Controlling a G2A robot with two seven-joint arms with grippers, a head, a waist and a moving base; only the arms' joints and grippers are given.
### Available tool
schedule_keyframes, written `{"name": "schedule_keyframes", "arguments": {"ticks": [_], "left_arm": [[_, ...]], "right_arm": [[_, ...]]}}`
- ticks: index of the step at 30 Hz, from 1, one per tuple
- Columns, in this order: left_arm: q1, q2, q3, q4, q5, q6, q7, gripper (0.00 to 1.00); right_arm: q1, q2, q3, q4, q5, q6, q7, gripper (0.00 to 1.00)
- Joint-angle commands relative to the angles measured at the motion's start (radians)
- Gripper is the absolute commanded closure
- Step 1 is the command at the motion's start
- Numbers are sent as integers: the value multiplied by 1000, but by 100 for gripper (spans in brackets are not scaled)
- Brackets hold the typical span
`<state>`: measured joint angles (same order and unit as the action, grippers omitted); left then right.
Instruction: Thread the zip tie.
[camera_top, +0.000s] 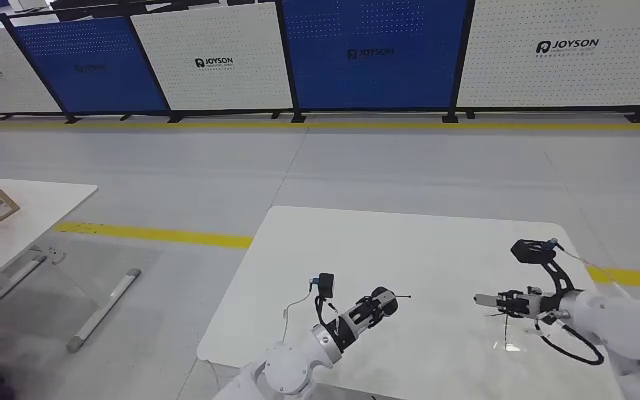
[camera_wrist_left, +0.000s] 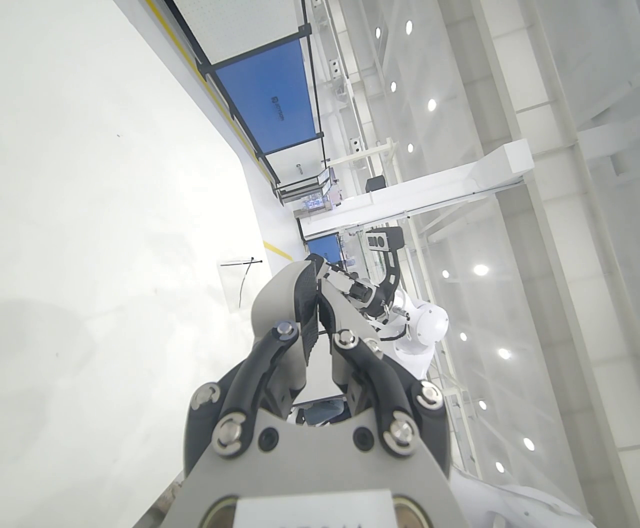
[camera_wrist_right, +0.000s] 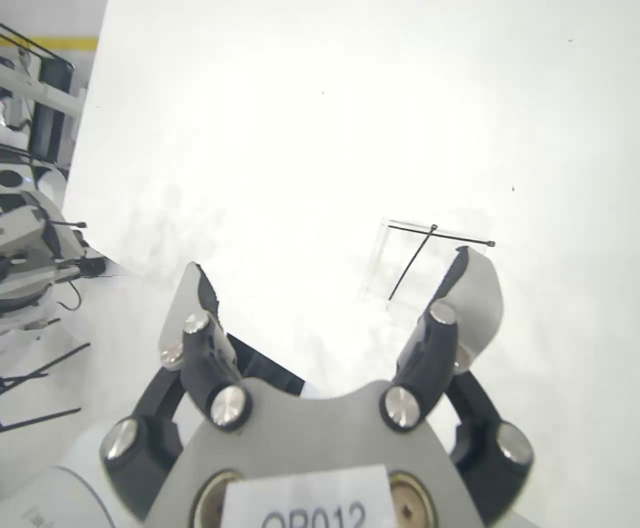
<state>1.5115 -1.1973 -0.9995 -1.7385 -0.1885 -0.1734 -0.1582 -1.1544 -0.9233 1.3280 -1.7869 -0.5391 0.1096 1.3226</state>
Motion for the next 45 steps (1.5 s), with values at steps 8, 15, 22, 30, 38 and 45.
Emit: {"name": "schedule_keyframes", "arguments": {"ticks": [8,15,22,30,38,45], "left_arm": [[0,0,0,0,0,0,0,100],[0,0,0,0,0,0,0,100],[0,0,0,0,0,0,0,100],[0,0,0,0,0,0,0,100],[0,0,0,0,0,0,0,100],[-5,-6,0,-2,18,-11,75,100]], "right_arm": [[35,-8,-28,53,92,-22,19,0],[20,-6,-32,64,72,-20,-3,0],[40,-6,-74,107,-10,33,24,0],[52,-8,-88,133,32,1,39,0],[52,-8,-88,133,32,1,39,0],[52,-8,-88,133,32,1,39,0]]}}
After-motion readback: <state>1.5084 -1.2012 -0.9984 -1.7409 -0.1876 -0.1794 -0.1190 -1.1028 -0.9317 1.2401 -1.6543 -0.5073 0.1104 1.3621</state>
